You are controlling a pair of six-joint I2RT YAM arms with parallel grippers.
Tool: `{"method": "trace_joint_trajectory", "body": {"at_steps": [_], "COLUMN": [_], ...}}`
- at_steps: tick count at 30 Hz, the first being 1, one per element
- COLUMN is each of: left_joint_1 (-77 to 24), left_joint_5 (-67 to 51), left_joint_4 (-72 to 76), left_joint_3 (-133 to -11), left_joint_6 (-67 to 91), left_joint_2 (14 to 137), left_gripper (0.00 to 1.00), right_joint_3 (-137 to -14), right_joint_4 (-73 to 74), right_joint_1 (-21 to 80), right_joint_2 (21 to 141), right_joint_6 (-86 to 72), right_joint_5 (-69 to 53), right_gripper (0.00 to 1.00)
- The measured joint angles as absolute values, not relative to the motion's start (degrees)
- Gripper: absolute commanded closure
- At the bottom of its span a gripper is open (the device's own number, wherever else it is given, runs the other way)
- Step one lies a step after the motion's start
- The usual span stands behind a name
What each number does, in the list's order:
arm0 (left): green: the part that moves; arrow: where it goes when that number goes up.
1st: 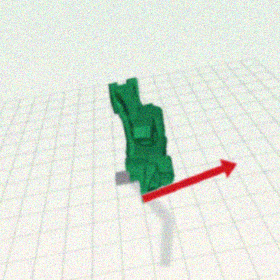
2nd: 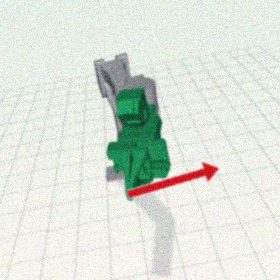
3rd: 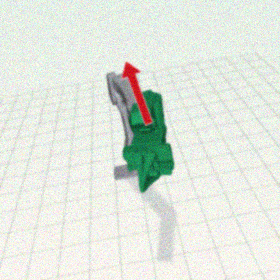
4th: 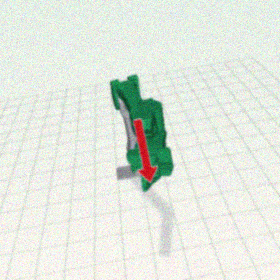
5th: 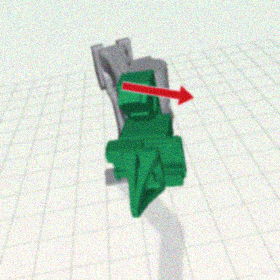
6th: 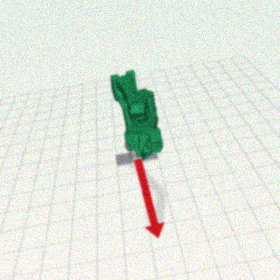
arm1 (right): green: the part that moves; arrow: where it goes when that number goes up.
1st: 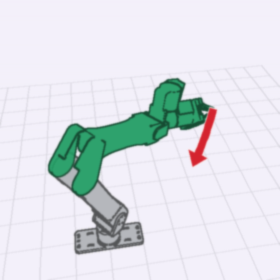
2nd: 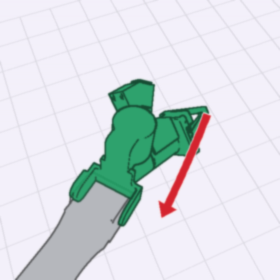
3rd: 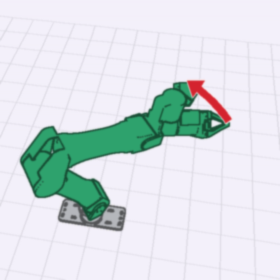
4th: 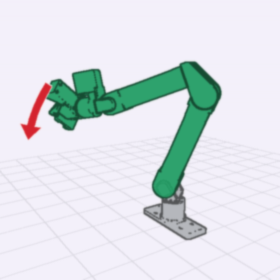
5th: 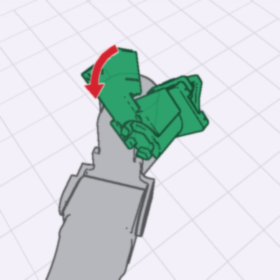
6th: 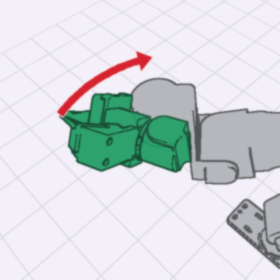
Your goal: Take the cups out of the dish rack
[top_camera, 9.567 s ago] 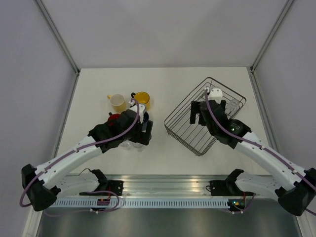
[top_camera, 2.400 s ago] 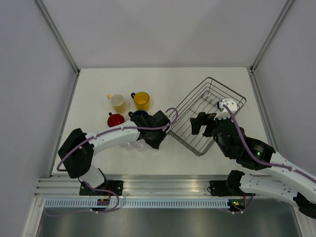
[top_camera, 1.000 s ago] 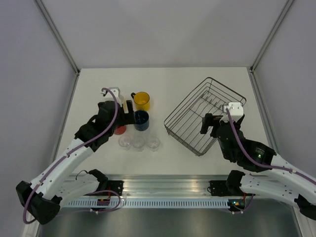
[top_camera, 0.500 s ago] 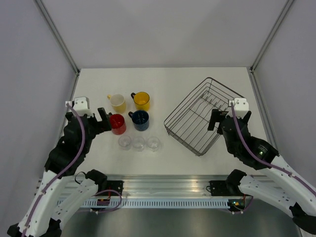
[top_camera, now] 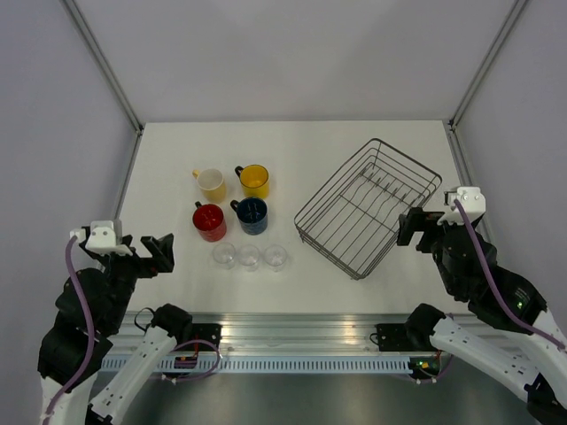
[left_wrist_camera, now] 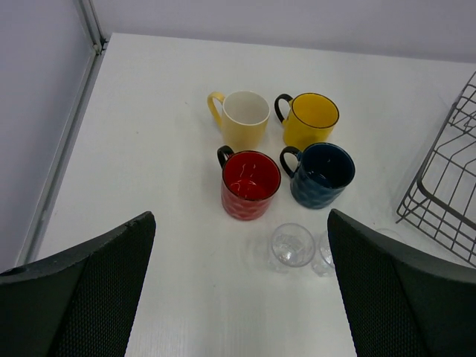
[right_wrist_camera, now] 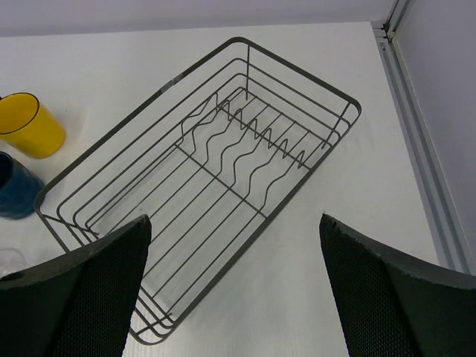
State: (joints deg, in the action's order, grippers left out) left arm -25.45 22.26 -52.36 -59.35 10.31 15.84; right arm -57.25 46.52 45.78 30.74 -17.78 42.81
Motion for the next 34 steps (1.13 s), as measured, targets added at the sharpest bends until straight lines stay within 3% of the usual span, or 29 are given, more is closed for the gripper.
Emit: {"method": "trace_joint_trajectory", "body": {"at_steps": [12,34], "left_joint_1": [-25.5,-25.5], "left_joint_5": [19.9,17.6], "left_joint_4": [-58.0,-58.4], "left_joint_3": [-63.5,-63.5], "left_joint_6": [9.4,7.9], "left_joint_2": [10.1,10.0], "left_gripper": [0.0,0.0], "right_joint_3": [-58.2,-57.0], "right_joint_4": [49.8,46.3], "right_joint_1": [45.7,45.7], "right_joint_2": [23.8,29.3], "right_joint_6": [-16.3,-14.9], "right_joint_5": [42.1,40.8], "right_gripper": [0.02,0.02]}}
